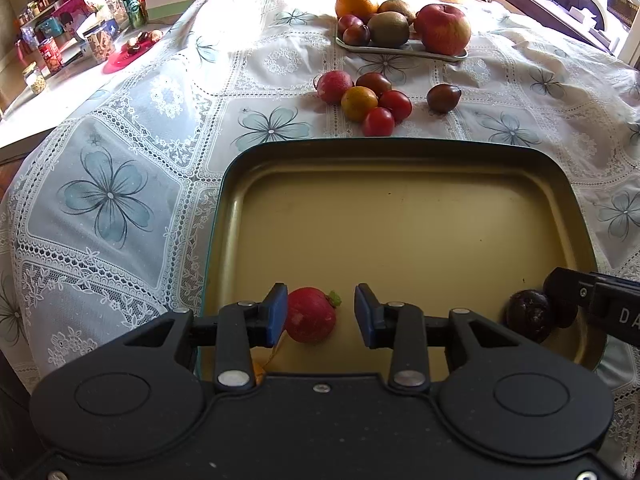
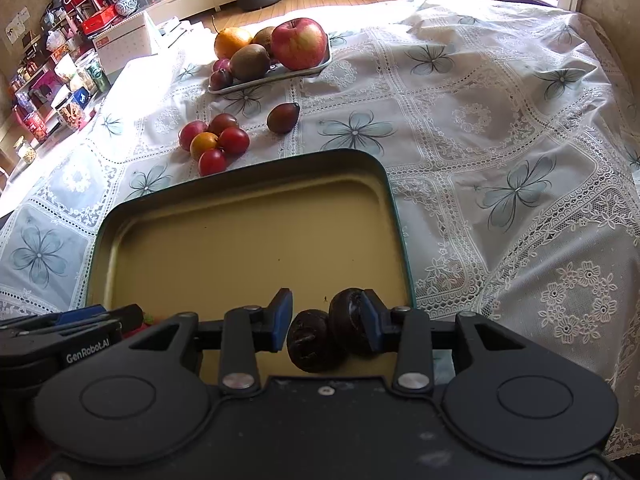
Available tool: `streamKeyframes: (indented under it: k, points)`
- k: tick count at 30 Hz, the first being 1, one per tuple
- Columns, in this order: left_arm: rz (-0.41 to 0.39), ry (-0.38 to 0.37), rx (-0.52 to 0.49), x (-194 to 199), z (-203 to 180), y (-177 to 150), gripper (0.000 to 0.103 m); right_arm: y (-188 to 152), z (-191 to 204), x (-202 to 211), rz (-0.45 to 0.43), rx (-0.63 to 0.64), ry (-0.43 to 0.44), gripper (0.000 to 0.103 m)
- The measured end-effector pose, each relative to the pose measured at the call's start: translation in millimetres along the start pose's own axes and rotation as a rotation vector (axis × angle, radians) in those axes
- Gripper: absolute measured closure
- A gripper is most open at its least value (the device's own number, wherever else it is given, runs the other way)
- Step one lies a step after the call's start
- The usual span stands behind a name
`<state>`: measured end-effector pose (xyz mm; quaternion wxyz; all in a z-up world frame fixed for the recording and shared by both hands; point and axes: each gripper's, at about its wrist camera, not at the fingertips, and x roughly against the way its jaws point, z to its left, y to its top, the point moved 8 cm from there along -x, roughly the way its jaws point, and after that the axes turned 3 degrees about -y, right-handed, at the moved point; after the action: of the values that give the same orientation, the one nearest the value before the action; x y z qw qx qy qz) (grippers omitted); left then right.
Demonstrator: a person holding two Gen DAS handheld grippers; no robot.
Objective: Organize fruits
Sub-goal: 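Lower both held fruits into the tray and open both tools, then move both open tools back toward the loose fruit cluster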
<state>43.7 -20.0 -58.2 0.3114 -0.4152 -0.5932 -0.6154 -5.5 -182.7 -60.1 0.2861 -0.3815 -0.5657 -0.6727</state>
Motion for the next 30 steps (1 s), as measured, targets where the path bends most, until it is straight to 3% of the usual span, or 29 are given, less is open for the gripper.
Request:
streamKeyframes:
  k: [11, 15, 24, 30]
  points:
    - [-0.007, -0.006, 0.002, 4, -1, 4, 0.057, 1, 1, 2, 0.001, 0.005, -0.003, 0.062]
    - [-0.006, -0.019, 0.007, 5, -1, 9, 0.057, 5, 3, 6, -0.016, 0.020, -0.001, 0.056]
    - [-0.029, -0.022, 0.031, 7, 7, 28, 0.057, 19, 12, 18, -0.085, 0.059, -0.034, 0.052]
    - [-0.063, -0.024, 0.045, 5, 18, 55, 0.058, 34, 19, 12, -0.045, 0.063, 0.040, 0.053]
